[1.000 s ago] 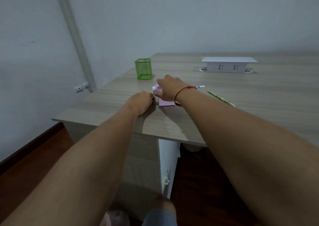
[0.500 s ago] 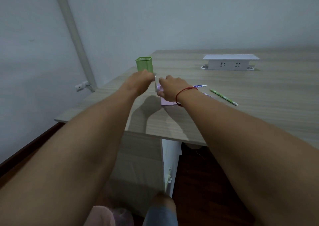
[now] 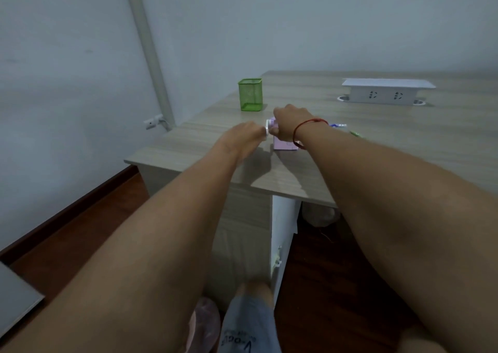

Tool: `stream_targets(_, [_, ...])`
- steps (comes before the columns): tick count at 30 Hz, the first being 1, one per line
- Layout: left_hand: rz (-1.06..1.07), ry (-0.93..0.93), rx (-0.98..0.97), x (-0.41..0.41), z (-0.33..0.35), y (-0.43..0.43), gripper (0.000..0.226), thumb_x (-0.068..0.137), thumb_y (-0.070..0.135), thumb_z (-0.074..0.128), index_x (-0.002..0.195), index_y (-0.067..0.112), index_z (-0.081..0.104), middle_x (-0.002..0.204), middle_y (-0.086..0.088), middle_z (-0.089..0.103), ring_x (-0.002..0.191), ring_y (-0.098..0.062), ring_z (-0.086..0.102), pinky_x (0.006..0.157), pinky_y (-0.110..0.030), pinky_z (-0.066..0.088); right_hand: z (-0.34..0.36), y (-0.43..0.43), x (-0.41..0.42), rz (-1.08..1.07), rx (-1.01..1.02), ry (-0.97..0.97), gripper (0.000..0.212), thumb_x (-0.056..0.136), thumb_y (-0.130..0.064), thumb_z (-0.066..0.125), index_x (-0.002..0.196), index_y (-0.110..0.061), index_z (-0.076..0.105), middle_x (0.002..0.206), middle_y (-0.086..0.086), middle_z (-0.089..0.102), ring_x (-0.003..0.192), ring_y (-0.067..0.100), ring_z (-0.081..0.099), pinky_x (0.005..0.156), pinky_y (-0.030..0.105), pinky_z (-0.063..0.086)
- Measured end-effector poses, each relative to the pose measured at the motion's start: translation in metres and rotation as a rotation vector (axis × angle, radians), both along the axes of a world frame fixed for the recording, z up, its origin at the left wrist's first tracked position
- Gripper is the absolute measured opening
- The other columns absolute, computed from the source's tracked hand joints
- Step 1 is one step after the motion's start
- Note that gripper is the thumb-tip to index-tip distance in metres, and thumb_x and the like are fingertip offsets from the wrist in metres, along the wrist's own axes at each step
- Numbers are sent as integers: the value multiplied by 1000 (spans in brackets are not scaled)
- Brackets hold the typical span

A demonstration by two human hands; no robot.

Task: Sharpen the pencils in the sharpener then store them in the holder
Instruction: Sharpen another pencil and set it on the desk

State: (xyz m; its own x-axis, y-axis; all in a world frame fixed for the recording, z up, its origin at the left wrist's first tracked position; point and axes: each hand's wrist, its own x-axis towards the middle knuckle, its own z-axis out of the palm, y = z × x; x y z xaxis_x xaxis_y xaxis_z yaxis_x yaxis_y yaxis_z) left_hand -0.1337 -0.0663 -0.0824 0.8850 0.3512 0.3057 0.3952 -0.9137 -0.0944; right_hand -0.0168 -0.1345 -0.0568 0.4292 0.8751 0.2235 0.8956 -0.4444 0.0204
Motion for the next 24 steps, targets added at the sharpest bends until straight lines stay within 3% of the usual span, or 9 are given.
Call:
stream_targets(3, [39,60,34,5,-7,4,24,97,10,41,95,0,62,95,-19,65,85,-36,63,67,-35,39,-2,0,3,15,6,-1,44,97,-35,42,130,-7,48,130,20,51,114,37,54,92,38,43])
stream_targets(7, [50,158,97,15,-22,16,21,96,10,46,105,4,64,106,-14,67,95,-28,65,80,-35,50,-4,-1,5,44,24,2,42,96,-33,42,129,-8,48,129,19,50,112,36,55,91,38,43])
stream_targets(14, [45,190,24,37,-16,42,33,99,22,39,111,7,65,109,-19,65,99,-34,61,86,-40,47,-4,-3,10,108,51,-16,42,96,-34,44,129,-8,48,130,18,51,113,36,55,91,38,44])
stream_targets(18, [64,194,9,47,0,55,28,96,22,45,107,4,64,104,-21,65,95,-37,62,78,-39,47,-5,-3,12,103,53,-25,42,96,-32,44,131,-8,47,132,16,50,116,34,55,90,39,44])
stream_targets(24, [-13,94,147,47,27,59,19,92,9,49,98,6,67,97,-21,67,90,-38,64,71,-41,50,-7,-1,11,91,67,-19,41,98,-30,42,133,-9,45,135,14,49,120,32,52,94,38,43])
